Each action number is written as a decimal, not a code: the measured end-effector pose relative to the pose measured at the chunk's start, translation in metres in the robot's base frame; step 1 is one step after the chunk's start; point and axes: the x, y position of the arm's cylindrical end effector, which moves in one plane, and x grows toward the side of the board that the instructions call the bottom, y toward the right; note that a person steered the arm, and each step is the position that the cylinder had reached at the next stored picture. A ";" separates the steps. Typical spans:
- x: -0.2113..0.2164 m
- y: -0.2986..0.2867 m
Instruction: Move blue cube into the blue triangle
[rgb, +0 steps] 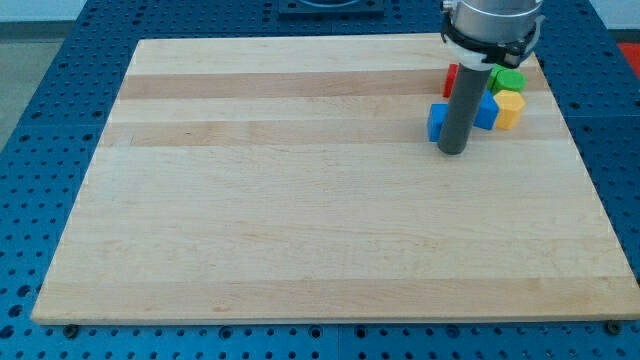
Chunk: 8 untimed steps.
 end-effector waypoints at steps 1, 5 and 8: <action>-0.002 0.000; -0.032 -0.037; -0.029 0.016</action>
